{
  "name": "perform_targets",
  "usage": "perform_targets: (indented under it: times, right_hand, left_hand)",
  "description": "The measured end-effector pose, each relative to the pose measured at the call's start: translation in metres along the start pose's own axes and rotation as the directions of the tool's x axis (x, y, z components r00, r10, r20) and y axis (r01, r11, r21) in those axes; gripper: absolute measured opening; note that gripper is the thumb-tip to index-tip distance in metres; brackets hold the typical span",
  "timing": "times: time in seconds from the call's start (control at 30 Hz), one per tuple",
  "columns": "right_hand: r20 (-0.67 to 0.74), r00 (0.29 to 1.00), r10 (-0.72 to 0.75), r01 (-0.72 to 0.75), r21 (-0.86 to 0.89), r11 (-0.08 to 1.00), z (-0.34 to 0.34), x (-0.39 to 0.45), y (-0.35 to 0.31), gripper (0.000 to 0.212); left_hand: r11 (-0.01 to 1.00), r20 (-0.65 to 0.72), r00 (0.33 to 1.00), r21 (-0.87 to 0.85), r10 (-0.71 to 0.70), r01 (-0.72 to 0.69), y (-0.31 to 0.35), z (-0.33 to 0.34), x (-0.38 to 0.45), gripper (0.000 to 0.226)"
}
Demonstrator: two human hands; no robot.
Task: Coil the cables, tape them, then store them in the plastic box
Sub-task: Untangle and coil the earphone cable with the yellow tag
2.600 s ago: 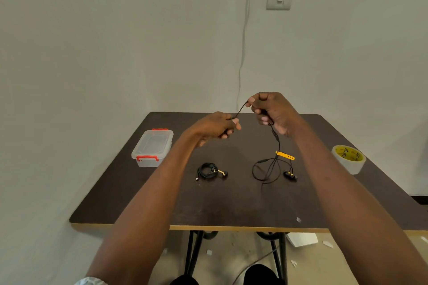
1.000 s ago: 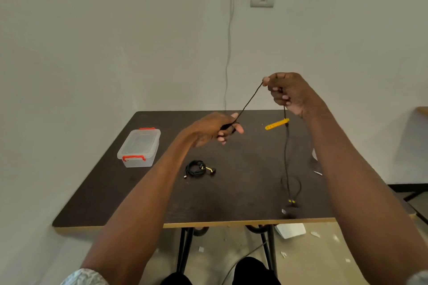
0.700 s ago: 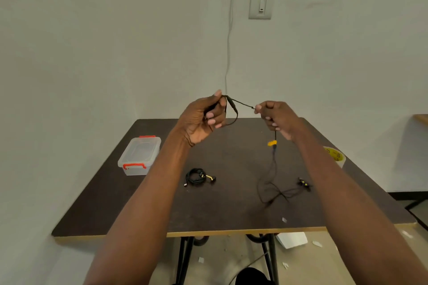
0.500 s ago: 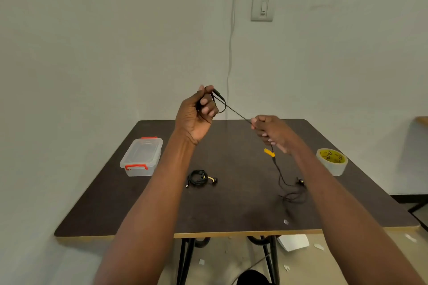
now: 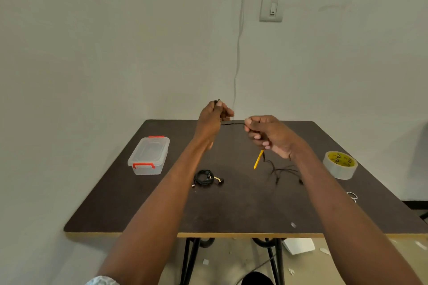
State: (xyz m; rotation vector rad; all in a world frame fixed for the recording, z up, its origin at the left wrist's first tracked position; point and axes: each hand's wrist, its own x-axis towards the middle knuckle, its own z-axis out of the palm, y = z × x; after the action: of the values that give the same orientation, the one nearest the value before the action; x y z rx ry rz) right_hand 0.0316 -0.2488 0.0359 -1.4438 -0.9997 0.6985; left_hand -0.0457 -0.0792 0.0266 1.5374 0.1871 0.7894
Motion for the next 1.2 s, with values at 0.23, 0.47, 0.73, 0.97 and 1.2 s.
perform_targets:
  times: [0.23,0.47,0.73,0.97,1.2]
  right_hand:
    - [-0.093,0.976,-0.195,0.207,0.141,0.968,-0.005,0.007,-0.021,0.016]
    - [-0.254,0.961,-0.11,0.126,0.05,0.991,-0.027,0.019,-0.006,0.019]
    - [-0.129,0.991,0.039,-0.016,0.176,0.984,0.0,0.021,0.025,0.025]
    - [-0.022,0.997,0.076,-0.072,0.14,0.987,0.025,0.008,0.034,0.023]
    - [-0.084,0.993,0.083,-0.089,-0.07,0.994,0.035,-0.009,0.03,0.022]
  left_hand:
    - [0.969,0.234,0.971,0.247,-0.043,-0.017,-0.001,0.006,-0.008,0.039]
    - [0.979,0.508,0.837,0.086,-0.204,0.186,0.025,-0.013,-0.011,0.045]
    - [0.702,0.423,0.904,-0.627,-0.058,0.338,0.033,-0.006,-0.016,0.026]
    - [0.681,0.069,0.997,-0.729,-0.021,0.065,0.01,0.006,-0.005,0.025]
    - [0.99,-0.088,0.99,-0.085,0.106,-0.113,-0.013,0.002,-0.009,0.015]
